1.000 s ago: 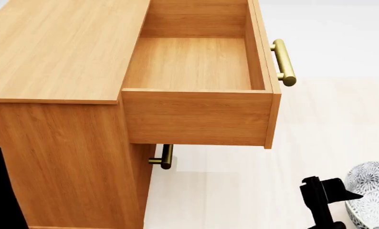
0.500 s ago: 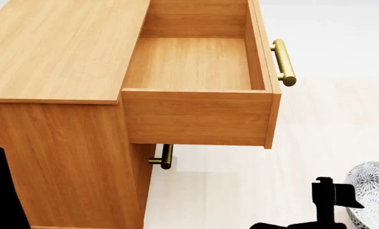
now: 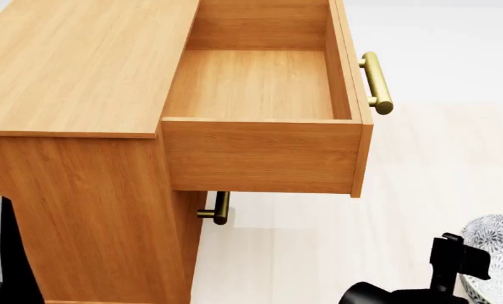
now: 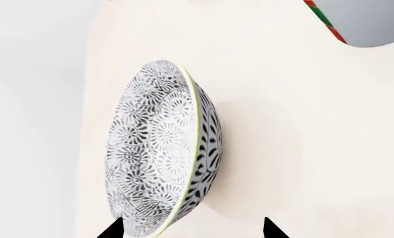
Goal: Put the bowl on top of the cabinet.
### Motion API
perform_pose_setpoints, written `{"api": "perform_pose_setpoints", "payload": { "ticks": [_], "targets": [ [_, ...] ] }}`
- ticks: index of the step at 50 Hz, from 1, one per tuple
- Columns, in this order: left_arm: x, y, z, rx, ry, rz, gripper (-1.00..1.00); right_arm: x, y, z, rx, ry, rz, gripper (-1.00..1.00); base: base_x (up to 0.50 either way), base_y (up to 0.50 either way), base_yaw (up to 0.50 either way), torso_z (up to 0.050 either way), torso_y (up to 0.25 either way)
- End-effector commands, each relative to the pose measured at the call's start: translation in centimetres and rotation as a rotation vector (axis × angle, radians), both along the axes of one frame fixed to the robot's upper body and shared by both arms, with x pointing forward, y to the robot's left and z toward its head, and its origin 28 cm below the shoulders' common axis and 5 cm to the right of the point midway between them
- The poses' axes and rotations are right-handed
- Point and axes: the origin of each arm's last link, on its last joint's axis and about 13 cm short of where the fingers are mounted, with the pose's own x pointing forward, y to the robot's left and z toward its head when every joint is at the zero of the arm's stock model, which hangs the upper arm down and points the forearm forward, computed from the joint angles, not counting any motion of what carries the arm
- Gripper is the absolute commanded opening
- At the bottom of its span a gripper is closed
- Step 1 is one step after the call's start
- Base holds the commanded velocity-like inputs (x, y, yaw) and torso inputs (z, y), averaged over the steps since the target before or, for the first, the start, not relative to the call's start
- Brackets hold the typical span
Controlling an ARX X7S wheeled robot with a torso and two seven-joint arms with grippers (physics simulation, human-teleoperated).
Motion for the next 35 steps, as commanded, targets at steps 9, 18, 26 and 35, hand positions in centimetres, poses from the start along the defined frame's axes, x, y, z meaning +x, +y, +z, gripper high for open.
{"api": "perform_pose_setpoints", "payload": {
  "ticks": [9,18,26,35],
  "targets": [
    [0.0,0.0,0.0,-0.004,0.003,0.001,1.0,1.0,-1.3,0.7,0.042,-0.085,-0.06,1.0,0.0,0.0,0.0,0.0,0.0],
    [0.1,0.1,-0.1,-0.007,0.011,0.002,1.0,1.5,-1.8,0.7,0.039,-0.11,-0.08,1.0,0.0,0.0,0.0,0.0,0.0],
    [0.1,0.1,0.6,-0.009,0.011,-0.002,1.0,1.7,-2.6,0.3,0.033,-0.114,-0.091,1.0,0.0,0.0,0.0,0.0,0.0],
    [0.1,0.0,0.5,-0.004,0.016,-0.004,1.0,1.5,-3.6,-0.4,0.048,-0.108,-0.124,1.0,0.0,0.0,0.0,0.0,0.0]
  ]
}}
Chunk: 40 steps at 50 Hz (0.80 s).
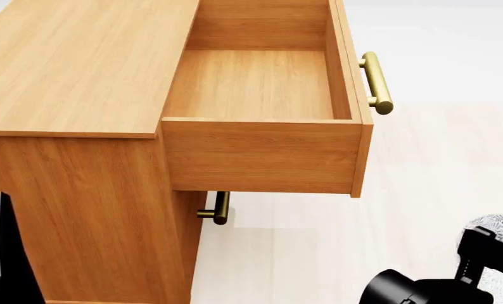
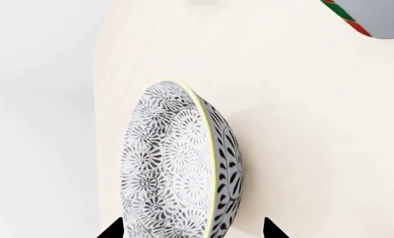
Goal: Put the bowl on top of the cabinet.
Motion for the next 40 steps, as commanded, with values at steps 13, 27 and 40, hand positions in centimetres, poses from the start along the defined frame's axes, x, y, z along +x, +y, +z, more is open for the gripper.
{"api": "perform_pose_setpoints", "payload": {
  "ticks": [13,27,40],
  "targets": [
    [0.1,-0.2,-0.2,0.009,0.012,-0.009,1.0,-0.5,-2.5,-1.4,0.019,0.015,-0.074,1.0,0.0,0.0,0.0,0.0,0.0],
    [0.1,-0.2,-0.1,0.01,0.013,-0.006,1.0,-0.6,-3.6,-3.9,0.053,0.065,-0.101,1.0,0.0,0.0,0.0,0.0,0.0],
    [0.2,-0.2,-0.4,0.011,0.016,-0.009,1.0,-0.5,-3.5,-5.4,0.08,0.091,-0.073,-1.0,0.0,0.0,0.0,0.0,0.0]
  ]
}}
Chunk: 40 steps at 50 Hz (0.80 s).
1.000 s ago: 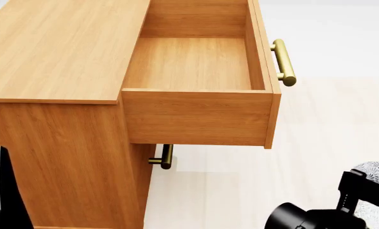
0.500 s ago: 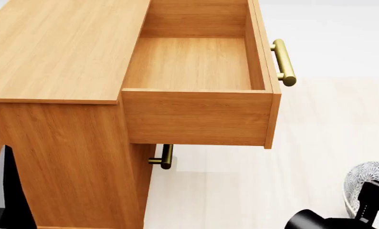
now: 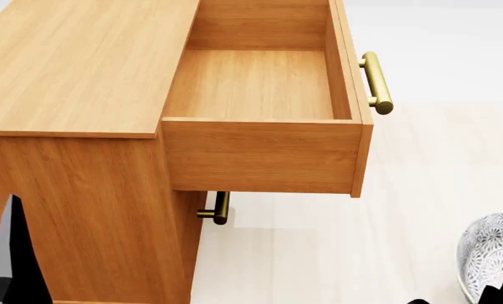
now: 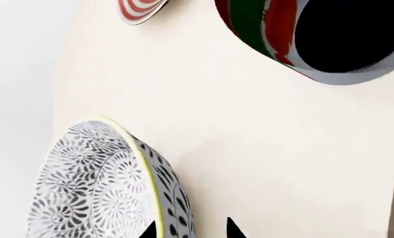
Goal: Put the bowl on top of the cabinet.
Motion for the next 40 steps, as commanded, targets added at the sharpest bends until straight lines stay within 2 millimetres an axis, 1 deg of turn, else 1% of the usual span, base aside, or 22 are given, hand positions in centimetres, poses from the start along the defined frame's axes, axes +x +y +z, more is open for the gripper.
{"api": "perform_pose_setpoints", "payload": {
  "ticks": [1,8,15,20,22,24,27,33,40],
  "targets": [
    [0.0,0.0,0.0,0.0,0.001,-0.002,1.0,-0.1,0.0,-1.3,0.037,0.024,0.004,-1.0,0.0,0.0,0.0,0.0,0.0],
    [0.0,-0.1,-0.1,0.0,0.003,-0.003,1.0,-0.1,-0.1,-1.8,0.039,0.034,0.005,-1.0,0.0,0.0,0.0,0.0,0.0],
    [-0.1,-0.2,0.0,0.002,0.004,-0.006,1.0,-0.3,-0.3,-1.6,0.053,0.012,-0.006,-1.0,0.0,0.0,0.0,0.0,0.0],
    [-0.1,-0.2,-0.1,0.002,0.003,-0.007,1.0,-0.7,-0.5,-1.0,0.092,-0.058,0.02,-1.0,0.0,0.0,0.0,0.0,0.0],
    [-0.1,-0.2,0.0,0.001,0.003,-0.007,1.0,-0.9,-0.5,-0.6,0.104,-0.133,0.087,-1.0,0.0,0.0,0.0,0.0,0.0],
    [-0.1,-0.2,0.0,0.001,0.002,-0.007,1.0,-0.9,-0.5,-0.4,0.092,-0.113,0.071,-1.0,0.0,0.0,0.0,0.0,0.0],
    [-0.2,-0.2,0.0,0.001,0.001,-0.008,1.0,-0.8,-0.4,0.3,0.075,-0.134,0.091,-1.0,0.0,0.0,0.0,0.0,0.0],
    [-0.2,-0.2,0.1,-0.001,-0.001,-0.007,1.0,-1.1,-0.4,1.1,0.077,-0.166,0.102,-1.0,0.0,0.0,0.0,0.0,0.0],
    [-0.3,-0.2,0.2,0.0,-0.003,-0.007,1.0,-1.1,-0.2,3.7,0.038,-0.213,0.116,-1.0,0.0,0.0,0.0,0.0,0.0]
  ]
}}
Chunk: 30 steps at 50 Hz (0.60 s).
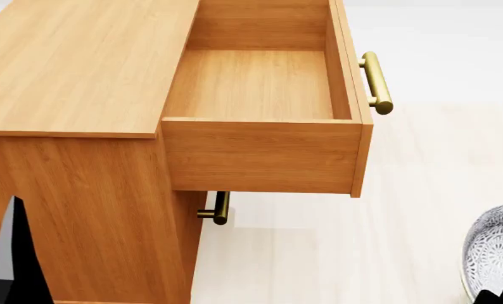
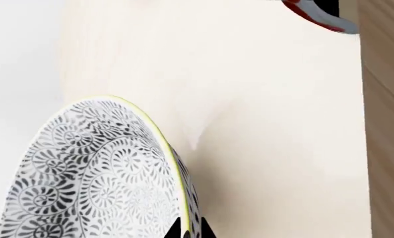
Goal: Put the bowl on top of the cabinet.
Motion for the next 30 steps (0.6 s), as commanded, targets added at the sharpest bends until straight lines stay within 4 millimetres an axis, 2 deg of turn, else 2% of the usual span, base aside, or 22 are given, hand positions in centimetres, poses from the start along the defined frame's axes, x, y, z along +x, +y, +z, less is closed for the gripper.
{"api": "perform_pose_setpoints", "payload": {
  "ticks": [1,19,25,30],
  "targets": [
    [-0.1,0.0,0.1,-0.001,-0.003,0.0,1.0,-0.1,0.4,3.3,-0.062,-0.087,0.045,-1.0,0.0,0.0,0.0,0.0,0.0],
    [-0.1,0.2,0.2,-0.007,-0.008,0.006,1.0,0.0,1.5,9.1,-0.156,-0.216,0.101,-1.0,0.0,0.0,0.0,0.0,0.0],
    [0.0,0.2,0.3,-0.007,-0.009,0.005,1.0,0.5,2.5,10.8,-0.224,-0.237,0.16,-1.0,0.0,0.0,0.0,0.0,0.0],
    [0.0,0.3,0.3,-0.009,-0.01,0.005,1.0,0.7,3.1,13.0,-0.257,-0.275,0.208,-1.0,0.0,0.0,0.0,0.0,0.0]
  ]
}}
